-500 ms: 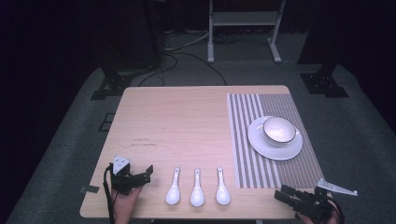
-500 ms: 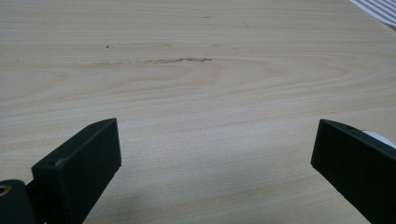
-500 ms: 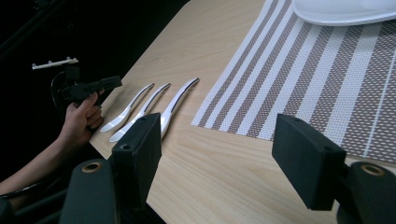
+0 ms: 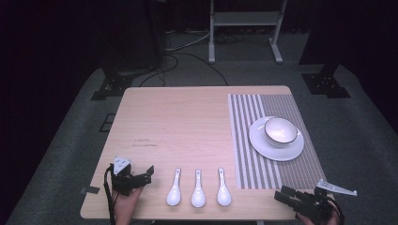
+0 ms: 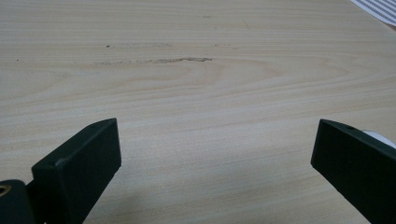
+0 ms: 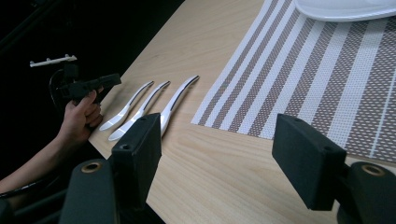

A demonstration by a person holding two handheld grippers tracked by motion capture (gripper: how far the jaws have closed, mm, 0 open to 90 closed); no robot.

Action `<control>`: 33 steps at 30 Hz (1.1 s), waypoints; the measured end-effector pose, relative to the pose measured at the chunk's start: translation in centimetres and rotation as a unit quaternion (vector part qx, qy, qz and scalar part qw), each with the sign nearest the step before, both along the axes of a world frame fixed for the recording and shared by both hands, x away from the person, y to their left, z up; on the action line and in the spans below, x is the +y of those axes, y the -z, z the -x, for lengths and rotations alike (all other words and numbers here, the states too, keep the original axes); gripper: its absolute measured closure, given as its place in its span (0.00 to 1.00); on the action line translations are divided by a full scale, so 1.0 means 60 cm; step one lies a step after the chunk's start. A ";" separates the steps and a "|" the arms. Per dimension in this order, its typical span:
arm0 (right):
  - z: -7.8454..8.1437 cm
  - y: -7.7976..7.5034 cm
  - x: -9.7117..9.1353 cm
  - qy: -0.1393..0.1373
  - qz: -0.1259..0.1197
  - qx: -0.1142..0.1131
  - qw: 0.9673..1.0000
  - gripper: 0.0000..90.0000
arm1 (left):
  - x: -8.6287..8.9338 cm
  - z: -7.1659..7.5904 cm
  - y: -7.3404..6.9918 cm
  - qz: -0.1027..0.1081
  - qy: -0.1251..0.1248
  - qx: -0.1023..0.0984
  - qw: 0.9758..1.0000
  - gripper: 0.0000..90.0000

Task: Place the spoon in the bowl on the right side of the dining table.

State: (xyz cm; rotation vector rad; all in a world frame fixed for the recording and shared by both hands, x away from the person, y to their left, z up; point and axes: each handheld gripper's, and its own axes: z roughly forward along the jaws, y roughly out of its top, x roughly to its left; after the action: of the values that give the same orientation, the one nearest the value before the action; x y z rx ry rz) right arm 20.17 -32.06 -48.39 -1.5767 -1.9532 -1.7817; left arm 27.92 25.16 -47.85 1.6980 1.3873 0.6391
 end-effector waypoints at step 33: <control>-0.042 -0.008 0.076 -0.057 0.010 0.022 0.998 0.35 | 0.000 0.001 0.000 0.001 0.003 -0.002 1.000 0.00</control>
State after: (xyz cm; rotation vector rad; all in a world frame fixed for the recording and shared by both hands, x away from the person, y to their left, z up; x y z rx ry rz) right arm 22.70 -27.50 -47.89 -1.4658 -2.0031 -1.6747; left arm 27.85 25.14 -47.84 1.6986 1.3781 0.6373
